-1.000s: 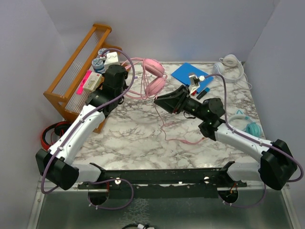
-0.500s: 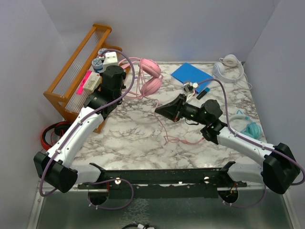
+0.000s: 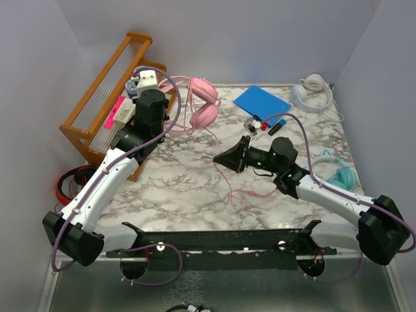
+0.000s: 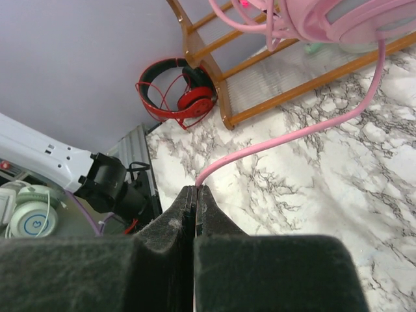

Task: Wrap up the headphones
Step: Wrap the headphones cable around the headphones.

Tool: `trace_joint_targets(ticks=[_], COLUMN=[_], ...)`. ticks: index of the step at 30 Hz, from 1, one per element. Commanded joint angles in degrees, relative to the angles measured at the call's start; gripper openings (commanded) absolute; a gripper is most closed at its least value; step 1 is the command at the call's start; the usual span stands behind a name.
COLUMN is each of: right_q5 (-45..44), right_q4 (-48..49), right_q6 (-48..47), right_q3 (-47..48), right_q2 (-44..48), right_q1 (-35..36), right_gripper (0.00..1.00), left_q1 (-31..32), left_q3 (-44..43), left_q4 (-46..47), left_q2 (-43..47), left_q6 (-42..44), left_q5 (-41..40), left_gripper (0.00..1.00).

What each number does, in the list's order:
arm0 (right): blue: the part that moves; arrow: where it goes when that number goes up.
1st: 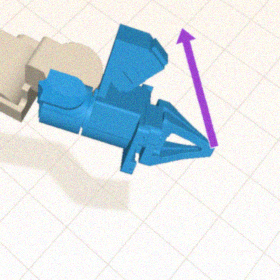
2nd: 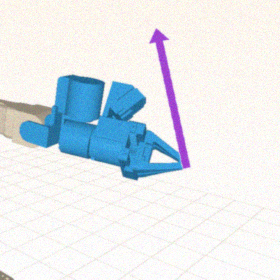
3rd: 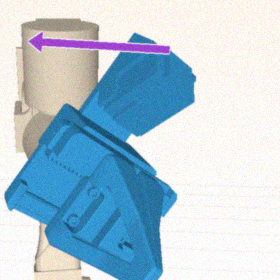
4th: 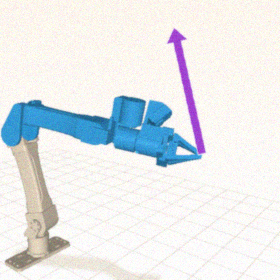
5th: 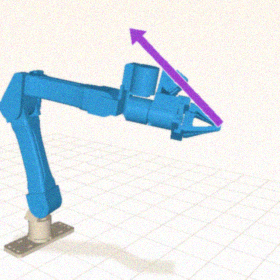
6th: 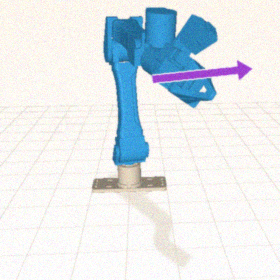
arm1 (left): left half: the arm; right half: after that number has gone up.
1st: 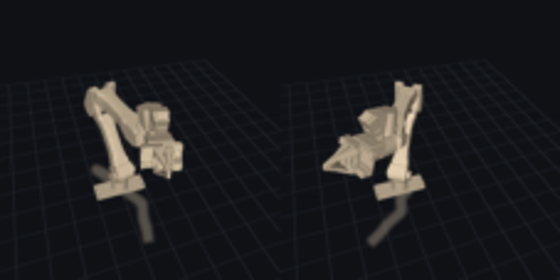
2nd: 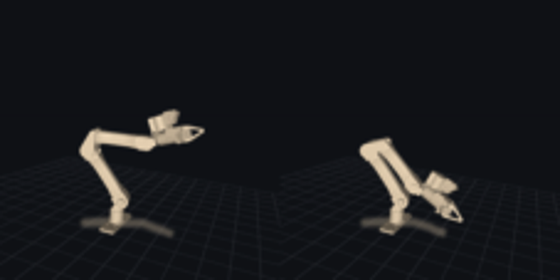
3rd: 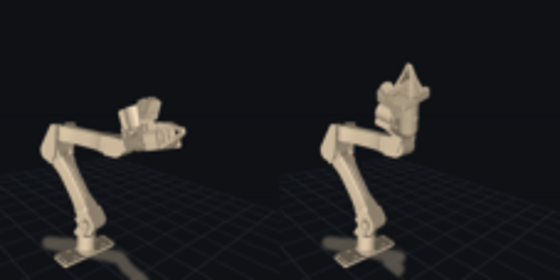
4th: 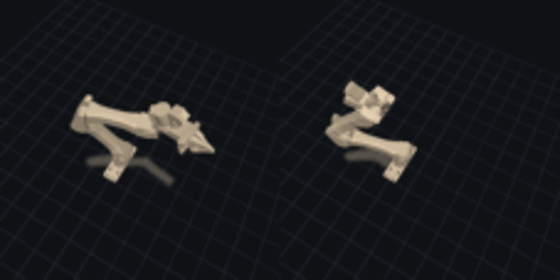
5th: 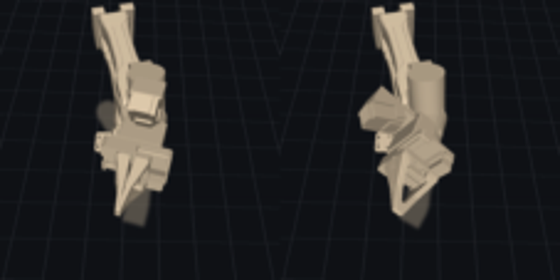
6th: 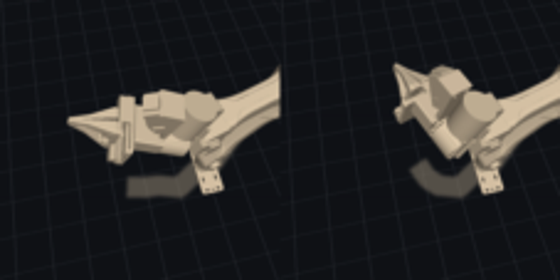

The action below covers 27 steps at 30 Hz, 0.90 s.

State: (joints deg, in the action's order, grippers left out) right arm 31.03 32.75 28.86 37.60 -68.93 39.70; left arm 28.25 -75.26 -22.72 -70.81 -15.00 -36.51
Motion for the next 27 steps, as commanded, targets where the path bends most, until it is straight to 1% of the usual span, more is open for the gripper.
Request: trace_joint_targets(ticks=[1, 4, 7, 10, 12, 15, 17, 21, 22, 23, 24, 26, 27], right_q5=[4.1, 7.8, 10.8, 11.2, 11.5, 12.3, 12.1, 5.0, 3.4, 1.3, -1.2, -6.3, -8.4], right_q4=[-2.4, -4.6, -4.4, -6.7, -9.2, -11.3, -13.8, -25.2, -28.1, -30.3, -30.8, -27.6, -24.3], right_q6=[-3.3, -3.8, -3.5, -5.0, -6.7, -6.9, -7.3, -12.4, -14.4, -16.1, -17.0, -17.3, -17.4], right_q3=[-0.2, 1.4, 1.7, 2.0, 3.2, 4.8, 6.9, 13.6, 15.1, 15.9, 15.5, 12.5, 10.3], right_q2=[-0.7, -2.6, -4.3, -4.9, -5.0, -3.8, -2.4, -0.7, -0.9, -1.0, -1.0, -0.1, 0.6], right_q1=[0.4, 0.4, 0.7, 2.2, 3.4, 4.7, 4.7, 4.7, 4.7, 4.7, 4.7, 4.7, 4.7], right_gripper=[0.01, 0.01, 0.01, 0.01, 0.01, 0.01, 0.01, 0.01, 0.03, 0.13, 0.27, 0.48, 0.56], left_q1=[0.0, 0.0, 0.0, -0.3, -0.5, -0.5, -0.5, -0.5, -0.5, -0.5, -0.5, -0.5, -0.5], left_q3=[-2.5, -2.0, -3.1, -7.5, -9.6, -10.6, -10.9, -10.8, -10.6, -10.4, -10.3, -10.6, -11.2], left_q4=[6.4, 6.4, 4.4, -1.2, -2.9, -3.0, -3.0, -3.5, -3.5, -3.3, -2.9, -2.4, -2.5], left_q2=[2.1, 1.7, 1.0, -2.1, -4.1, -6.2, -7.6, -8.3, -7.8, -7.0, -6.3, -5.0, -4.7], left_q6=[-1.4, -4.0, -8.6, -13.8, -15.1, -14.6, -12.5, -8.4, -8.3, -8.4, -8.6, -8.3, -8.1], left_q5=[-2.2, -2.1, -1.9, -1.1, 0.3, 0.2, -1.2, -6.2, -7.0, -7.3, -7.0, -5.0, -3.8], left_gripper=[0.00, 0.00, 0.00, 0.00, 0.00, 0.00, 0.00, 0.00, 0.00, 0.00, 0.00, 0.00, 0.00])
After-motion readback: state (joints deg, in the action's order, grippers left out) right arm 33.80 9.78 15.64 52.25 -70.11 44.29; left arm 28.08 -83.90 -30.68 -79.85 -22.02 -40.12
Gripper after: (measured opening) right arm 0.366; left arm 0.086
